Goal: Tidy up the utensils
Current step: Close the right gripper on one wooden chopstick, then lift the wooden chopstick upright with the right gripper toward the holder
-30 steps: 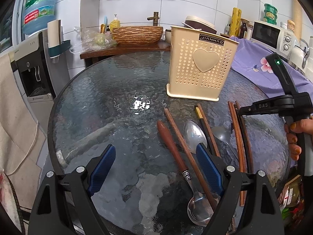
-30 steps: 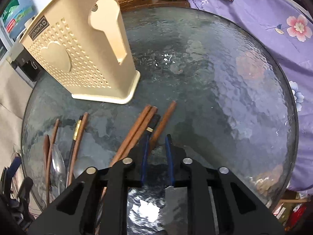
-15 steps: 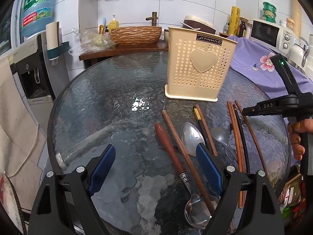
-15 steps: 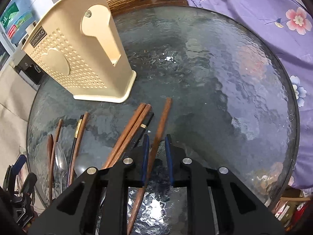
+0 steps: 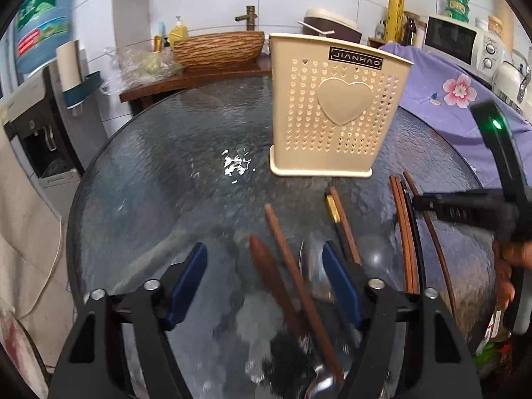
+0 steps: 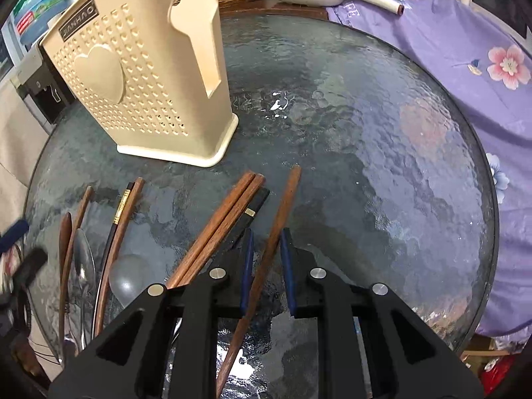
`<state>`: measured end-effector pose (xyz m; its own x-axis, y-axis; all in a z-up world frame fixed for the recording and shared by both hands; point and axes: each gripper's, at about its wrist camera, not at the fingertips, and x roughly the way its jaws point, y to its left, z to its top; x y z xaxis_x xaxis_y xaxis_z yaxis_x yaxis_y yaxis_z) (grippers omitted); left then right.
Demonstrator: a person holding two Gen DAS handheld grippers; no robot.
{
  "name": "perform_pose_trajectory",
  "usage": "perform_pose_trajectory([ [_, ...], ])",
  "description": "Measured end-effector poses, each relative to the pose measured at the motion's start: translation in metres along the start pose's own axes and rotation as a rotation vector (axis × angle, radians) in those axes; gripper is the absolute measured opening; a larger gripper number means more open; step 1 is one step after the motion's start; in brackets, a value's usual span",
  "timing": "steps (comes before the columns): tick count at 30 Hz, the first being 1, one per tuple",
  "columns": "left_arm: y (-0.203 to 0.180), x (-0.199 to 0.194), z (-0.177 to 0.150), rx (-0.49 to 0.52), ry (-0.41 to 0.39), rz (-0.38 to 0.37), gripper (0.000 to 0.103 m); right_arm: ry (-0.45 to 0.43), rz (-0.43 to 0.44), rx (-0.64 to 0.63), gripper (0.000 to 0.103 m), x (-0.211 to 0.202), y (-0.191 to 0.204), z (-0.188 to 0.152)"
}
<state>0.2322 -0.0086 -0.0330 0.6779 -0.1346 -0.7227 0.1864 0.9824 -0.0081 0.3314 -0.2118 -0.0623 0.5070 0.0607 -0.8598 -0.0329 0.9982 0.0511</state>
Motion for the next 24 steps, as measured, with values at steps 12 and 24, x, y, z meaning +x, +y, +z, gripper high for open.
perform_pose_trajectory([
  [12,-0.005,0.058,0.035,-0.008,0.198,-0.033,0.038,-0.009,-0.03,-0.036,0.017,-0.006,0.012,-0.011],
  [24,-0.005,0.076,0.039,0.006,0.261,-0.008,0.02,-0.001,-0.04,-0.048,0.017,-0.006,0.014,-0.007],
])
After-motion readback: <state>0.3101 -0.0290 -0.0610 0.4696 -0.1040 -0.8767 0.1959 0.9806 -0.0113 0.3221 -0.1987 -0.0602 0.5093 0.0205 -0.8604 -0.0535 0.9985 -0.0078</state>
